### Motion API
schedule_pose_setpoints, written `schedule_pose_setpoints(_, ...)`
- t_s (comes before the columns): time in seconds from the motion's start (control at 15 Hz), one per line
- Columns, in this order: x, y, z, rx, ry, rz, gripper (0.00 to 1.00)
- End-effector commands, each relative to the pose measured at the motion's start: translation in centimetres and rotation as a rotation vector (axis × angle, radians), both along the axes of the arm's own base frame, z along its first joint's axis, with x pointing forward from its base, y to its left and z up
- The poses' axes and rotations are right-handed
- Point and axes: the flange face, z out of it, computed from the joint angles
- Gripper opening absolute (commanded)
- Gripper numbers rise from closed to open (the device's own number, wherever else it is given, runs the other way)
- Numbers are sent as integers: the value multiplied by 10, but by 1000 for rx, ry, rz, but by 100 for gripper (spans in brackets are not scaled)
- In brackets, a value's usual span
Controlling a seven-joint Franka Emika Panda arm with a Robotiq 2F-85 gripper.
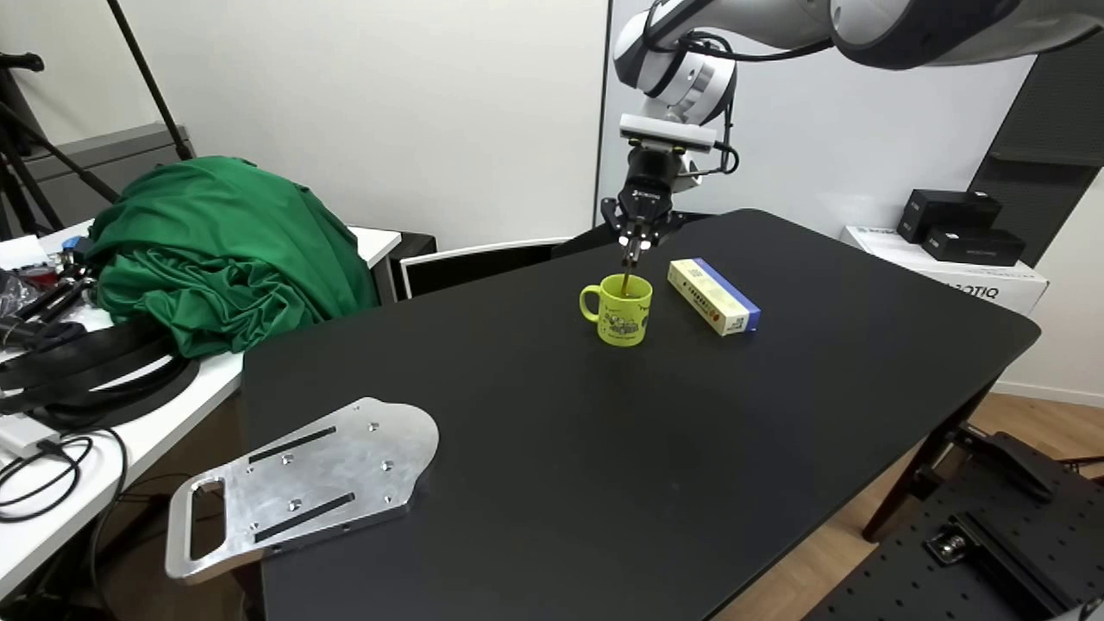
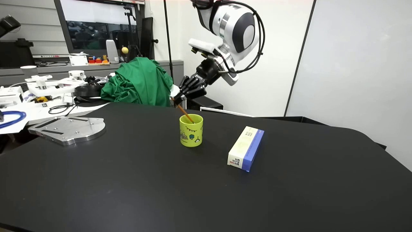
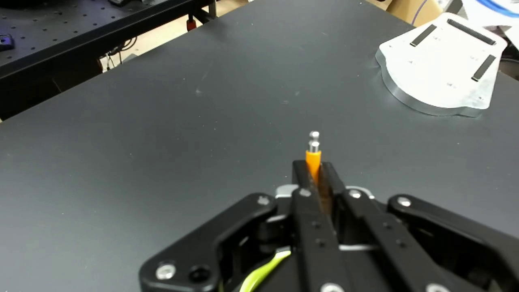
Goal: Pick up the object from the table and put it in the yellow cup, and move it back to the table
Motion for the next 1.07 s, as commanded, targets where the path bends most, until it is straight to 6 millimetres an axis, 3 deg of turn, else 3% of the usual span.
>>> schedule_pose_setpoints(0.0,8,-2,-10,1,7,-25,2)
schedule_pose_setpoints(0.13,9,-3,-16,-3,7,-23,2)
schedule_pose_setpoints(0.2,9,-3,-18,-3,6,-23,15)
schedule_pose_setpoints(0.27,9,-4,-19,-4,7,-23,36)
schedule_pose_setpoints(0.87,8,-5,-29,-2,17,-22,95)
schedule_pose_setpoints(1.0,7,-4,-34,-1,22,-21,100)
